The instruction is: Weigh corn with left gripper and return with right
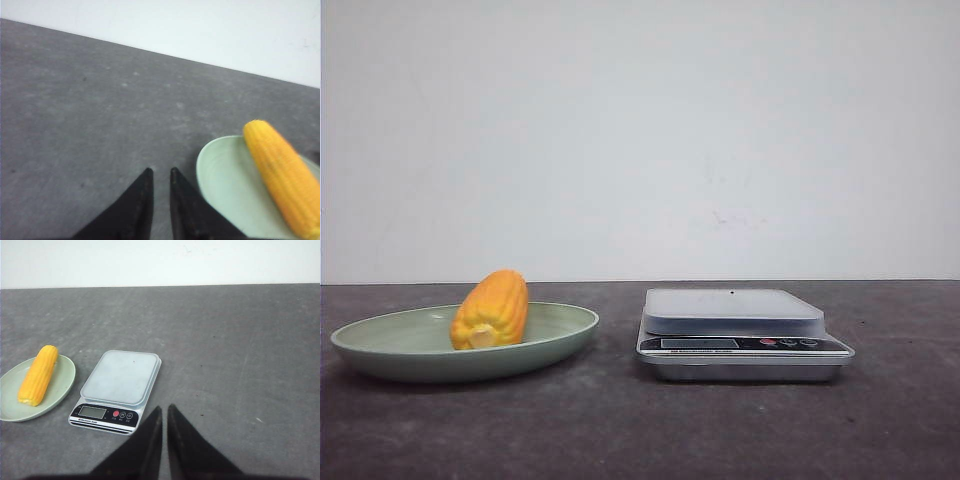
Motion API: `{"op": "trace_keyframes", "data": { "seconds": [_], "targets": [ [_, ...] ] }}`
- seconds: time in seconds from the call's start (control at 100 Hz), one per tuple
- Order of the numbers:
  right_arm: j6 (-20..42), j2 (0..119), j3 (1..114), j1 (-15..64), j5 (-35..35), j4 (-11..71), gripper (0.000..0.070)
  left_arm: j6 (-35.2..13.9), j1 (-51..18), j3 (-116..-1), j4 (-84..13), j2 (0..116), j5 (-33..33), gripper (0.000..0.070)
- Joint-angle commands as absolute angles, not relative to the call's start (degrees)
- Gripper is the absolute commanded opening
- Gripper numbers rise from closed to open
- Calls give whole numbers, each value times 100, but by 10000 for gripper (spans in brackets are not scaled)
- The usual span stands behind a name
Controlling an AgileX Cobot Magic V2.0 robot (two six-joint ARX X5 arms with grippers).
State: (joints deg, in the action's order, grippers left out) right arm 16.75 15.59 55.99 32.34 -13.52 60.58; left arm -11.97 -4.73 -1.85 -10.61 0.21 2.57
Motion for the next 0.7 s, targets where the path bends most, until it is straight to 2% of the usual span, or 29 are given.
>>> {"op": "trace_keyframes", "data": {
  "seconds": [0.0,0.69],
  "targets": [
    [1717,1586,5660,3275,-1356,5994,12,-1052,-478,-108,-1146,19,220,26],
    [1717,1586,5660,3275,-1356,5981,12,-1052,-478,-113,-1107,19,222,26]
  ]
}}
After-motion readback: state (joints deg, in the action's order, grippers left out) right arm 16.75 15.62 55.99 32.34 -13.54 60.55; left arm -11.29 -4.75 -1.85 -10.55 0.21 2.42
